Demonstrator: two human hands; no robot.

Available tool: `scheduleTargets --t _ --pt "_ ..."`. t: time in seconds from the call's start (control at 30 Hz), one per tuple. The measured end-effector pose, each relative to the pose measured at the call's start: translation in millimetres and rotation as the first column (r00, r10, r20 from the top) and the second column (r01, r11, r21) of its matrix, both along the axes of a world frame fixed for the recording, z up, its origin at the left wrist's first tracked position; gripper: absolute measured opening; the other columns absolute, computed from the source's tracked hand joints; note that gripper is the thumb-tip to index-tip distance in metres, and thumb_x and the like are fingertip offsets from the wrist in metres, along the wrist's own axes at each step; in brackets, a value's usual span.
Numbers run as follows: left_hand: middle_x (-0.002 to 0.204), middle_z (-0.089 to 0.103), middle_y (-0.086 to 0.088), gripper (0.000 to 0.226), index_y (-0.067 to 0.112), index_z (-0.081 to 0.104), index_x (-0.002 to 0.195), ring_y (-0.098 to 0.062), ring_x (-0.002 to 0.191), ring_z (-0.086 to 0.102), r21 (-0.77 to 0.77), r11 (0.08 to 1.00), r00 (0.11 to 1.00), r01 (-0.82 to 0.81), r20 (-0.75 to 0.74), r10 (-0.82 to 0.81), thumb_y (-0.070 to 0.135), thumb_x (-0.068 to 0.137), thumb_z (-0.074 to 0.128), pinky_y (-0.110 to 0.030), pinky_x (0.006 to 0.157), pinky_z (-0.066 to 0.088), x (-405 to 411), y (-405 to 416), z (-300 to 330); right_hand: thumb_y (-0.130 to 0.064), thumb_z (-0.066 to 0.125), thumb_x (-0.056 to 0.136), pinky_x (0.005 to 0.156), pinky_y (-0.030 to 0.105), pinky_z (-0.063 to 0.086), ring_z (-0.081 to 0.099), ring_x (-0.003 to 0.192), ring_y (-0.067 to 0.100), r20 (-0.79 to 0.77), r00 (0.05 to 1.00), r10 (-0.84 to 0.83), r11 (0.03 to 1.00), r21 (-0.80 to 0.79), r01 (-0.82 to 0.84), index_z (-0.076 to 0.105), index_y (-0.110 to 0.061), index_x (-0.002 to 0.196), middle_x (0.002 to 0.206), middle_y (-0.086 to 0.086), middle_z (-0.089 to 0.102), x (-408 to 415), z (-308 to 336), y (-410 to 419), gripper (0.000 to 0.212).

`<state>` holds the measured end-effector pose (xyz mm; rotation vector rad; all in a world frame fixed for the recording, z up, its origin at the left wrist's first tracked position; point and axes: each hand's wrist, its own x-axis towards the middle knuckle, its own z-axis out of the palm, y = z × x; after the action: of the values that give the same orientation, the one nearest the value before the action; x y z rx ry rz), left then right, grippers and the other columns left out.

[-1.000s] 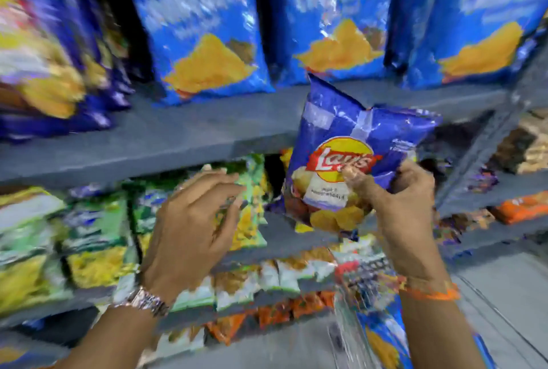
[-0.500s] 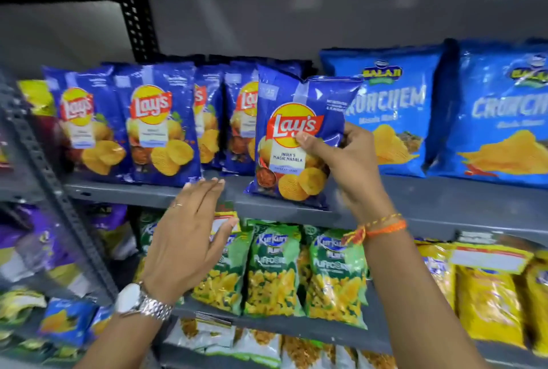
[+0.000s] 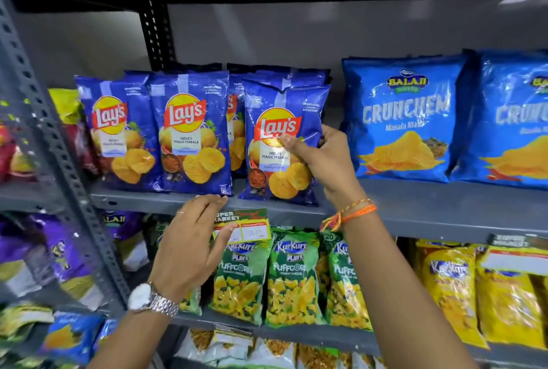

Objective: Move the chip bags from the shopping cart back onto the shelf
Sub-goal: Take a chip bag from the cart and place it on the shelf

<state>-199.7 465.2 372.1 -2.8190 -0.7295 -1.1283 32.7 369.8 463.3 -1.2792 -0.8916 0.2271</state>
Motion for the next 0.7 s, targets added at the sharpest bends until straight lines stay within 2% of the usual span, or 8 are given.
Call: scheduleTargets --t 0.07,0.2,0.27,0.37,0.5,0.57,0.63,0.7 --pt "0.124 0.064 -0.009 0.064 0.006 0.062 0.131 -0.027 0.115 0.058 -0.008 1.0 1.0 0.012 0.025 -0.012 0.055 0.103 0.03 -0.032 0.099 0.04 0.8 2.8 -3.3 -0.027 0.087 0.077 0.086 0.035 0.062 0.077 0.101 0.014 0.001 1.0 -0.013 1.0 -0.007 0.013 0.074 -0.009 0.113 0.106 0.001 0.081 1.2 -0.5 1.8 0.042" --pt "0.124 0.065 -0.009 0.058 0.006 0.062 0.131 -0.028 0.117 0.058 -0.027 0.999 0.998 0.037 0.049 -0.036 0.049 0.102 0.036 -0.032 0.101 0.039 0.5 5.8 -6.4 -0.036 0.089 0.073 0.101 0.047 0.057 0.069 0.119 0.026 -0.01 0.997 -0.083 0.996 -0.038 0.082 0.067 -0.005 0.125 0.121 0.009 0.075 -2.5 0.5 -0.6 0.064" --pt "0.12 0.065 -0.009 0.052 0.006 0.064 0.127 -0.027 0.113 0.059 -0.039 0.997 0.992 0.066 0.112 -0.061 0.045 0.102 0.04 -0.03 0.099 0.039 0.8 3.2 -4.3 -0.039 0.088 0.073 0.092 0.041 0.061 0.072 0.108 0.025 0.012 0.992 -0.126 0.991 -0.033 0.127 0.07 -0.007 0.118 0.113 0.008 0.076 -4.3 2.7 -7.0 0.058" --pt "0.117 0.065 -0.006 0.045 0.007 0.065 0.123 -0.022 0.111 0.058 -0.04 0.989 0.964 0.142 0.231 -0.129 0.04 0.103 0.043 -0.026 0.098 0.04 7.0 -12.0 1.7 -0.045 0.085 0.075 0.082 0.028 0.06 0.073 0.096 0.014 0.038 0.976 -0.216 0.975 -0.041 0.217 0.067 -0.012 0.122 0.109 0.006 0.074 -1.8 7.6 -25.7 0.06" --pt "0.121 0.066 -0.007 0.044 0.007 0.065 0.125 -0.02 0.117 0.058 -0.013 0.954 0.922 0.299 0.262 -0.285 0.038 0.103 0.044 -0.026 0.104 0.041 33.1 -51.7 7.5 -0.036 0.083 0.08 0.074 0.017 0.056 0.07 0.082 0.005 0.063 0.943 -0.328 0.944 0.057 0.325 0.067 -0.009 0.12 0.098 0.005 0.076 5.7 4.0 -61.4 0.051" --pt "0.12 0.067 -0.007 0.042 0.007 0.066 0.124 -0.019 0.117 0.057 -0.012 0.926 0.898 0.376 0.25 -0.362 0.036 0.102 0.045 -0.025 0.106 0.041 51.4 -74.1 7.6 -0.031 0.081 0.084 0.074 0.016 0.055 0.068 0.081 0.003 0.104 0.924 -0.368 0.929 0.076 0.362 0.069 -0.01 0.118 0.097 0.003 0.075 9.2 -0.9 -82.7 0.042" --pt "0.118 0.069 -0.006 0.04 0.008 0.068 0.122 -0.017 0.115 0.058 -0.029 0.885 0.863 0.465 0.235 -0.446 0.035 0.102 0.046 -0.023 0.105 0.041 73.2 -99.7 3.8 -0.027 0.078 0.086 0.077 0.023 0.057 0.067 0.083 0.007 0.147 0.914 -0.377 0.926 0.066 0.371 0.07 -0.012 0.114 0.1 0.006 0.075 16.2 -7.4 -109.8 0.033" --pt "0.114 0.07 -0.004 0.036 0.009 0.071 0.118 -0.015 0.113 0.059 -0.058 0.83 0.816 0.554 0.237 -0.528 0.032 0.101 0.048 -0.022 0.105 0.041 94.9 -125.5 -5.5 -0.023 0.077 0.087 0.075 0.02 0.056 0.066 0.08 0.002 0.172 0.903 -0.394 0.919 0.06 0.39 0.07 -0.016 0.11 0.098 0.004 0.075 24.6 -17.0 -143.0 0.025"
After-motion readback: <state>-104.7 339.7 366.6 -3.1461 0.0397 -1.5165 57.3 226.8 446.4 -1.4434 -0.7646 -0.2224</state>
